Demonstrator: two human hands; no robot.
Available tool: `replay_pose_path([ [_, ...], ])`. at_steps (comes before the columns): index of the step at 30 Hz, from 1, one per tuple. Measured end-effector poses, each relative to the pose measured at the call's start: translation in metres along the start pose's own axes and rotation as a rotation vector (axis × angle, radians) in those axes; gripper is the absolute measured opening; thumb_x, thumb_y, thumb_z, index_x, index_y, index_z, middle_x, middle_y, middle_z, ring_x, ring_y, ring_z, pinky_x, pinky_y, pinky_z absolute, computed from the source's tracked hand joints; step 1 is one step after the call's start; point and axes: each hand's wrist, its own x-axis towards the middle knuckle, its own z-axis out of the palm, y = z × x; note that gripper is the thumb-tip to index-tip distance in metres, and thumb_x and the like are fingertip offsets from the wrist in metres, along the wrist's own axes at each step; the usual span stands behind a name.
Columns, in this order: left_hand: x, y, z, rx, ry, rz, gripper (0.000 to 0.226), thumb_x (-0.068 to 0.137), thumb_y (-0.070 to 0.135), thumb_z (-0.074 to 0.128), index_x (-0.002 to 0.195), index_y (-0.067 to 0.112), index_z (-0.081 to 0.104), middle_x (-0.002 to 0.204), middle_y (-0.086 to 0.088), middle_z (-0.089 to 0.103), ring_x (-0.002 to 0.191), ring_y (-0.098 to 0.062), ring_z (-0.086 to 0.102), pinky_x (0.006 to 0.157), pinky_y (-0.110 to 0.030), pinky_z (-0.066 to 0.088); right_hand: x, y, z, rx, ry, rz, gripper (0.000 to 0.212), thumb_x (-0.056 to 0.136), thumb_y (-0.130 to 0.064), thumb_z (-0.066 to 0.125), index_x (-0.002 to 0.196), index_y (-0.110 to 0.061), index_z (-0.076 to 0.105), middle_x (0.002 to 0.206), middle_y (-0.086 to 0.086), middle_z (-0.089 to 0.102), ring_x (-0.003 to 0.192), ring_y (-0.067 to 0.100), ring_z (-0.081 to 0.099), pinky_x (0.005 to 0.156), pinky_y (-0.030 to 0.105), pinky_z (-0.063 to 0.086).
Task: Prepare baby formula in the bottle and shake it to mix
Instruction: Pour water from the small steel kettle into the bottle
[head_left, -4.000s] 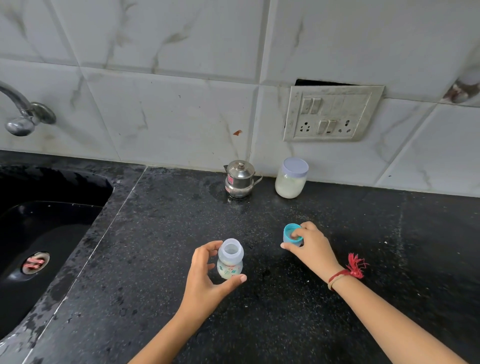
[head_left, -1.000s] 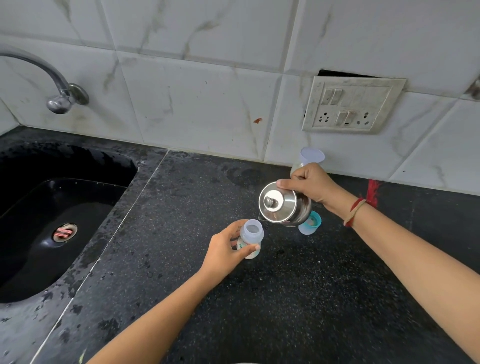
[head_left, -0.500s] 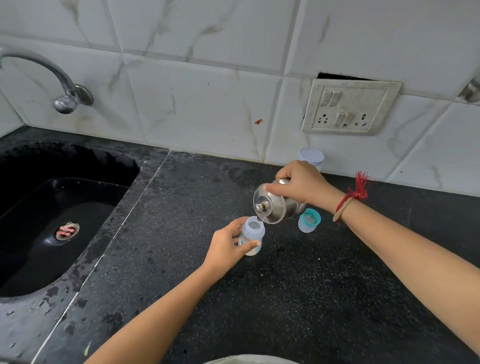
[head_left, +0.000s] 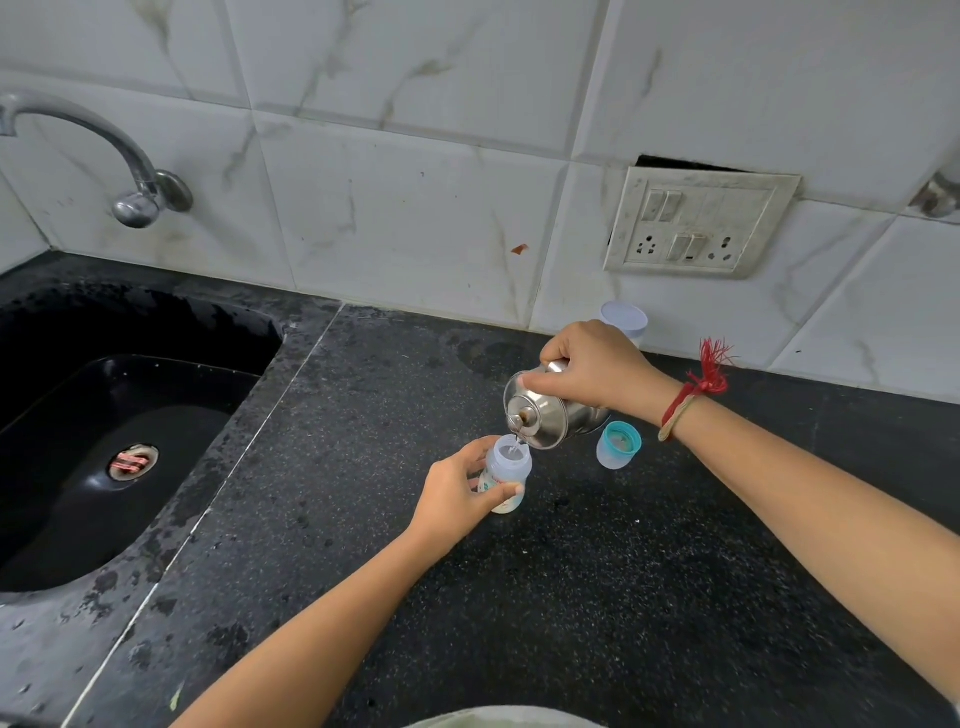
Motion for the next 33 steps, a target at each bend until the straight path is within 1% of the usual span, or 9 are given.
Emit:
replay_pose_path([
  [4,0.001,-0.001,0.0,0.0,0.0,0.008,0.059,0.075,0.029,0.083,0.126,0.037,0.056,0.121,0.018,0.065,0.115,0.0,0.059,0.1,-0.026,0.049,-0.001,-0.003,-0.003,-0.053,0.011,-0.027,0.053,0.078,-0.037,0.066,0.041,-0.02,0.032,0.04,-0.006,0.024,0.042,0.01,0.023,0.045,0.024,0.019],
  [9,0.001,0.0,0.0,0.008,-0.001,0.01,0.06,0.074,0.029,0.083,0.127,0.034,0.057,0.12,0.019,0.065,0.114,0.0,0.06,0.099,-0.024,0.049,-0.001,-0.006,-0.008,-0.097,0.018,-0.05,0.056,0.077,-0.037,0.066,0.041,-0.021,0.028,0.041,-0.006,0.021,0.044,0.011,0.02,0.046,0.026,0.017],
  [13,0.001,-0.001,0.0,0.002,0.0,-0.001,0.06,0.074,0.027,0.084,0.128,0.032,0.057,0.119,0.016,0.066,0.113,0.0,0.061,0.098,-0.021,0.049,0.0,-0.01,-0.009,-0.111,0.017,-0.061,0.055,0.076,-0.036,0.067,0.041,-0.021,0.028,0.041,-0.005,0.02,0.045,0.012,0.02,0.047,0.027,0.018],
  [17,0.001,0.0,0.0,0.0,0.0,-0.003,0.062,0.075,0.026,0.083,0.131,0.028,0.057,0.122,0.013,0.066,0.113,0.0,0.06,0.099,-0.022,0.048,-0.001,-0.012,-0.009,-0.145,0.017,-0.072,0.054,0.076,-0.036,0.066,0.04,-0.02,0.029,0.04,-0.005,0.022,0.044,0.012,0.022,0.046,0.027,0.019],
  [21,0.001,0.0,0.0,0.011,-0.003,-0.001,0.058,0.075,0.027,0.083,0.124,0.038,0.056,0.113,0.025,0.063,0.107,0.008,0.059,0.095,-0.013,0.047,-0.001,-0.014,-0.011,-0.158,0.008,-0.082,0.053,0.079,-0.037,0.065,0.04,-0.022,0.032,0.04,-0.005,0.025,0.043,0.011,0.024,0.046,0.024,0.02],
  [23,0.001,0.0,0.0,0.01,-0.003,-0.011,0.058,0.074,0.027,0.084,0.122,0.043,0.054,0.111,0.029,0.062,0.104,0.013,0.058,0.093,-0.011,0.047,0.0,-0.015,-0.011,-0.161,0.006,-0.082,0.053,0.08,-0.037,0.065,0.04,-0.023,0.033,0.04,-0.006,0.026,0.043,0.01,0.025,0.046,0.023,0.019],
  [28,0.001,-0.002,0.0,0.005,0.002,-0.011,0.058,0.074,0.026,0.084,0.118,0.047,0.053,0.109,0.032,0.06,0.102,0.017,0.056,0.094,-0.015,0.047,0.001,-0.017,-0.013,-0.198,-0.002,-0.105,0.052,0.081,-0.039,0.064,0.04,-0.025,0.035,0.039,-0.006,0.029,0.041,0.01,0.027,0.046,0.021,0.019],
  [31,0.001,-0.003,0.001,0.002,0.005,-0.011,0.058,0.074,0.027,0.084,0.122,0.043,0.055,0.112,0.028,0.061,0.107,0.008,0.057,0.098,-0.021,0.048,0.002,-0.018,-0.013,-0.223,-0.005,-0.126,0.052,0.081,-0.04,0.064,0.04,-0.025,0.035,0.039,-0.006,0.029,0.041,0.011,0.027,0.046,0.021,0.02],
  [33,0.002,-0.003,0.001,0.005,0.005,-0.008,0.059,0.074,0.027,0.084,0.125,0.04,0.056,0.114,0.027,0.061,0.11,0.005,0.057,0.099,-0.023,0.047,0.002,-0.018,-0.012,-0.232,-0.009,-0.129,0.051,0.081,-0.041,0.063,0.04,-0.025,0.037,0.039,-0.006,0.03,0.041,0.011,0.027,0.045,0.021,0.02],
])
